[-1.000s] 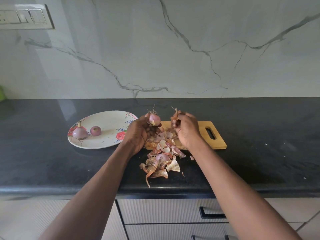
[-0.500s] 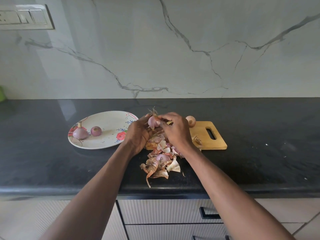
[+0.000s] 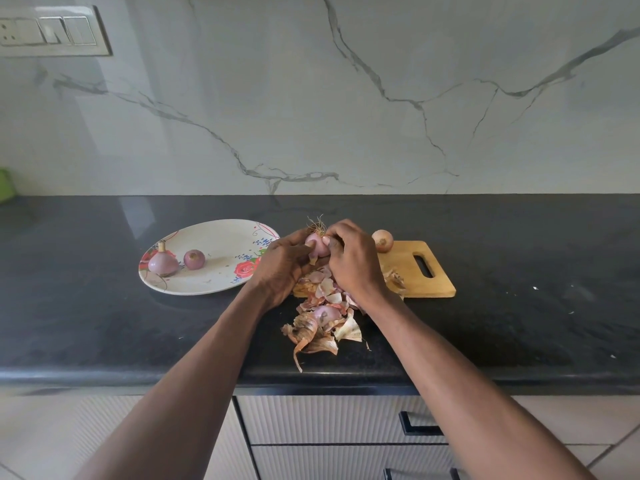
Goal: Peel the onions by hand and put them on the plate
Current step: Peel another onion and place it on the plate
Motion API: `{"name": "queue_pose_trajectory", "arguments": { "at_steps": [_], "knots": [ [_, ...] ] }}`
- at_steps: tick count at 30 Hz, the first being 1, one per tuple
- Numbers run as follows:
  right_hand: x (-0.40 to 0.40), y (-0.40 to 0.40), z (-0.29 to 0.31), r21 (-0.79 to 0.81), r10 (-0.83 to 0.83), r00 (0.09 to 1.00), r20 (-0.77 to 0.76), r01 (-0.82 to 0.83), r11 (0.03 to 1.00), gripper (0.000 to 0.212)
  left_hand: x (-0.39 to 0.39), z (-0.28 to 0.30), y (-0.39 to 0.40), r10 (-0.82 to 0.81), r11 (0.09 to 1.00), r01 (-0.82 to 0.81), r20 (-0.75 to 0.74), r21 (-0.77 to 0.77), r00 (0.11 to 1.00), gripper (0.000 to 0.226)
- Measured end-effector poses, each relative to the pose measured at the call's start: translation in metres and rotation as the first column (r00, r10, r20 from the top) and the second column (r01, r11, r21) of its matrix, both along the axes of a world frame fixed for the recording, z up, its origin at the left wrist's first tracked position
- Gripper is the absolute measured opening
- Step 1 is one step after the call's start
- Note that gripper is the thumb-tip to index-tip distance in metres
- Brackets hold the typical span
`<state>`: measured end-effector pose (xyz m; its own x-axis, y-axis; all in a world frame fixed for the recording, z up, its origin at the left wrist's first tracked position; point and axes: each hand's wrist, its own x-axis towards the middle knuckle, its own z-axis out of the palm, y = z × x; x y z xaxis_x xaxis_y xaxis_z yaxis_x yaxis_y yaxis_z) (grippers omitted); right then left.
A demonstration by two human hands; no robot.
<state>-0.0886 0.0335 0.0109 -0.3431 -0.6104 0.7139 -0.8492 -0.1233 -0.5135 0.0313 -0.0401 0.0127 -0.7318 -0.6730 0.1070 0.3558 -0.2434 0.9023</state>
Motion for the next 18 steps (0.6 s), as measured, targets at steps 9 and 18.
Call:
{"name": "queue_pose_trajectory", "arguments": {
  "at_steps": [9,18],
  "knots": [
    [-0.0060,0.0016,0.0046,0.024,-0.084,0.955,0.286,0.081,0.996,0.024,-0.0020,0.0013,-0.0021,0.039,0.997,-0.037,-0.029,0.073,0.999,0.030],
    [0.0009,0.0035,-0.0020,-0.010,0.084,0.995,-0.052,-0.084,0.996,0.036,-0.0026,-0.0038,-0.0095,0.048,0.992,-0.040,-0.069,0.121,0.996,0.048]
  ]
}}
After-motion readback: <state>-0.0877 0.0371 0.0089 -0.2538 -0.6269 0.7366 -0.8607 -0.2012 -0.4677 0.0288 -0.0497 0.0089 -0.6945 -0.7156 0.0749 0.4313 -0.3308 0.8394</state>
